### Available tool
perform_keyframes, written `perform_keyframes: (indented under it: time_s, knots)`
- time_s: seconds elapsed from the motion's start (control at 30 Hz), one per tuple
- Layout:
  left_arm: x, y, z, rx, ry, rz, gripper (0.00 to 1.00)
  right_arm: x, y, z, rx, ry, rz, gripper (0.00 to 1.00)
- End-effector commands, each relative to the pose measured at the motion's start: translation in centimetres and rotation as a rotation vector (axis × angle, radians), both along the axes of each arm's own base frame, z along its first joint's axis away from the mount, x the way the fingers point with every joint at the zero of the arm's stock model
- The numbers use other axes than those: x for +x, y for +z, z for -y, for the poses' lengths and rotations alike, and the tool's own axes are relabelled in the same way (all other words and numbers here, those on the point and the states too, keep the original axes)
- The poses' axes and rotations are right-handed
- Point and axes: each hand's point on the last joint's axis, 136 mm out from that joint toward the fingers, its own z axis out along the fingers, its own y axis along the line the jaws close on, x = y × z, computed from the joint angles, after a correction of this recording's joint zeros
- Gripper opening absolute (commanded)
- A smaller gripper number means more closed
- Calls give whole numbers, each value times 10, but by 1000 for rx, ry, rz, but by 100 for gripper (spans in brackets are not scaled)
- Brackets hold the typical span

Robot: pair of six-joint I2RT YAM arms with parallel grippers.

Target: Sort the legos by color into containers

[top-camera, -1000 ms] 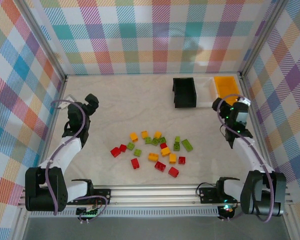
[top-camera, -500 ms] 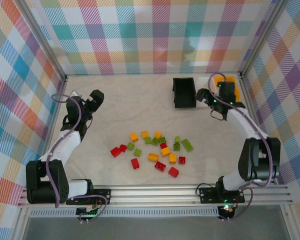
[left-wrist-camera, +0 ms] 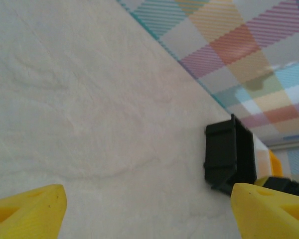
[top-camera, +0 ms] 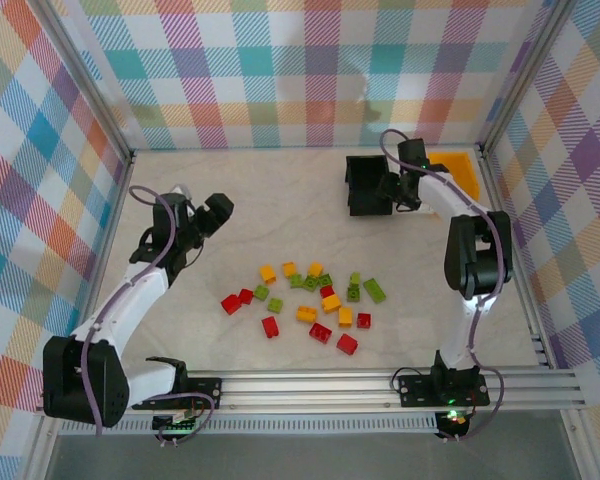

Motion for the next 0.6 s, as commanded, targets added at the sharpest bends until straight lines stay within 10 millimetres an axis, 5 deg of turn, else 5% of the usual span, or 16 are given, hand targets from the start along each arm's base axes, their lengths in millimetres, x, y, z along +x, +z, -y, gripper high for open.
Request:
perform_keyframes:
  time_s: [0.0, 0.33, 0.57]
  knots:
    - [-14, -5, 6, 31, -22, -10, 86, 7, -3, -1, -69, 16, -30, 62]
    - [-26, -17, 15, 32, -58, -44, 86, 27, -20, -13, -173, 65, -67, 44]
    - [-29, -17, 15, 36, -62, -39, 86, 26, -20, -38, -189, 129, -66, 25]
